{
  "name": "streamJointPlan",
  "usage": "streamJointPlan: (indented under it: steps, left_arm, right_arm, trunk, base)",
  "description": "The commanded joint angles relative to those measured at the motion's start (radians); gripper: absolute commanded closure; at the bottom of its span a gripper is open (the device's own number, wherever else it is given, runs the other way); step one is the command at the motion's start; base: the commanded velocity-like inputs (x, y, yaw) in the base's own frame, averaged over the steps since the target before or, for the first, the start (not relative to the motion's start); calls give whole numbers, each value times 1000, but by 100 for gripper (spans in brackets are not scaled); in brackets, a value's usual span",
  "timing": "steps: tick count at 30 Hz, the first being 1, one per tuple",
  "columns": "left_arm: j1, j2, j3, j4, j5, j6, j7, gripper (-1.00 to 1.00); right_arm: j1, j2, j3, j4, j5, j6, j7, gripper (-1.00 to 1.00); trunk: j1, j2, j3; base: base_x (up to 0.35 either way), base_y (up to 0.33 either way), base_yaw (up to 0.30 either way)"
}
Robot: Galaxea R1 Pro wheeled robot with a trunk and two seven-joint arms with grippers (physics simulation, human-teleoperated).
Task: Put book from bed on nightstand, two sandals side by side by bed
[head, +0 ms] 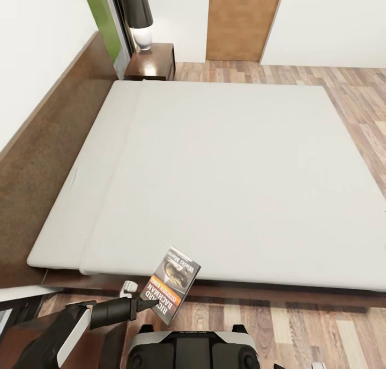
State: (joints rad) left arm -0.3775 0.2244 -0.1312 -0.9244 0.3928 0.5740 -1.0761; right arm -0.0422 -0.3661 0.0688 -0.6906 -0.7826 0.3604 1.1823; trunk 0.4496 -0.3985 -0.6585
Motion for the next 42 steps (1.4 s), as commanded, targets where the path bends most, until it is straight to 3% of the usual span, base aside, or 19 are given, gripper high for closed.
streamJointPlan:
  steps: [1, 9, 14, 20, 42]
  left_arm:
    - [0, 1, -3, -1, 8, 7, 2, 100]
    - [-1, 1, -2, -1, 12, 7, 2, 100]
    - [0, 1, -2, -1, 73, 6, 3, 100]
    - [0, 1, -2, 1, 94, 4, 4, 100]
    - [0, 1, -2, 4, 97, 4, 4, 100]
  right_arm:
    - [-1, -1, 5, 0, -10, 9, 0, -100]
    - [0, -1, 5, 0, -10, 9, 0, -100]
    - [0, -1, 5, 0, -10, 9, 1, -100]
    - [0, -1, 5, 0, -10, 9, 1, -100]
    - [0, -1, 5, 0, -10, 9, 2, -100]
  trunk:
    - [0, -2, -1]
    - [0, -2, -1]
    - [0, -2, -1]
    - [0, -2, -1]
    - [0, -2, -1]
  base:
    - [-51, -204, 0]
    - [-56, -224, 0]
    - [-8, -39, 0]
    - [-1, -5, 13]
    - [0, 0, 239]
